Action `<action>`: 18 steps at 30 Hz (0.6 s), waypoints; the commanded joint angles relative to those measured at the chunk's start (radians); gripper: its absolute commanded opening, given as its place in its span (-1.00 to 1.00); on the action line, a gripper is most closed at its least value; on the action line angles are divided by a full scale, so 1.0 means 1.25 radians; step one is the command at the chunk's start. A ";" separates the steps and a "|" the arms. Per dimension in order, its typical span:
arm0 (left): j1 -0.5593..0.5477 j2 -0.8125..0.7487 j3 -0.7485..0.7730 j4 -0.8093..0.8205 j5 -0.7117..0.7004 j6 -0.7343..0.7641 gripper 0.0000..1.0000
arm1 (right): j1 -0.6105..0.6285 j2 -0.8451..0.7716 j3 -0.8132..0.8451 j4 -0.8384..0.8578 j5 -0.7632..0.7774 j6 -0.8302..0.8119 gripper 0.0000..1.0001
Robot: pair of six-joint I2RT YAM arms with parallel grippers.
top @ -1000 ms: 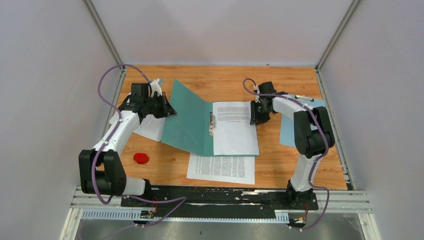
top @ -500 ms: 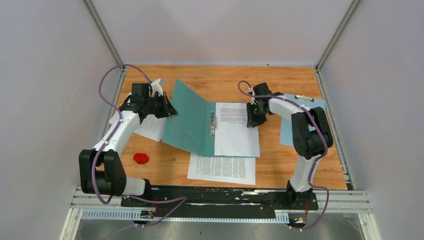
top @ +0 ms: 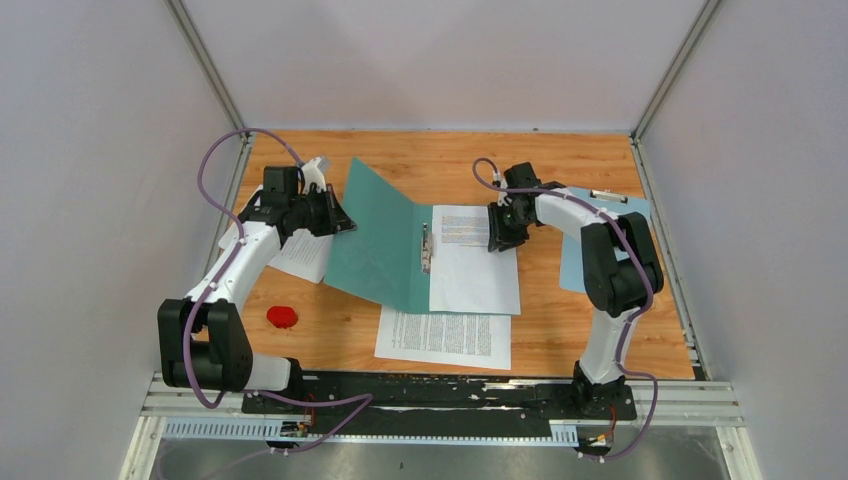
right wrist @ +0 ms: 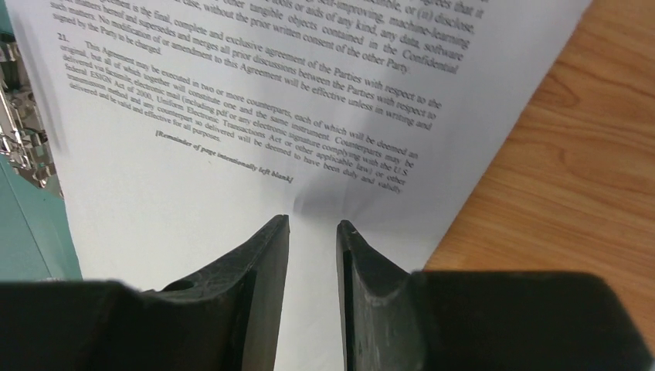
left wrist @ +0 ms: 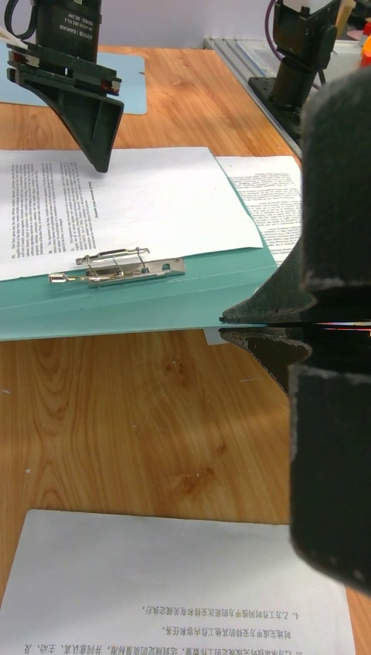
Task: Put the files into the folder
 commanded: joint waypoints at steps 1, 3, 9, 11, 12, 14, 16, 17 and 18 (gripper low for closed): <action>-0.006 -0.021 -0.007 0.014 0.014 0.012 -1.00 | 0.020 0.030 0.033 0.046 -0.037 0.001 -0.39; -0.006 -0.020 -0.006 0.015 0.016 0.012 -1.00 | 0.028 0.035 0.034 0.052 -0.039 0.006 -0.39; -0.006 -0.020 -0.006 0.016 0.018 0.010 -1.00 | 0.040 0.046 0.034 0.061 -0.044 0.016 -0.39; -0.006 -0.020 -0.005 0.016 0.017 0.010 -1.00 | 0.048 0.050 0.034 0.062 -0.044 0.016 -0.39; -0.006 -0.020 -0.005 0.015 0.018 0.010 -1.00 | 0.049 0.051 0.035 0.061 -0.044 0.017 -0.39; -0.006 -0.021 -0.006 0.016 0.018 0.010 -1.00 | 0.051 0.054 0.035 0.060 -0.041 0.020 -0.39; -0.007 -0.022 -0.007 0.016 0.017 0.010 -1.00 | 0.051 0.051 0.033 0.059 -0.039 0.024 -0.39; -0.006 -0.023 -0.007 0.016 0.017 0.010 -1.00 | 0.052 0.049 0.033 0.057 -0.036 0.025 -0.39; -0.006 -0.023 -0.007 0.016 0.017 0.010 -1.00 | 0.051 0.047 0.034 0.056 -0.036 0.026 -0.39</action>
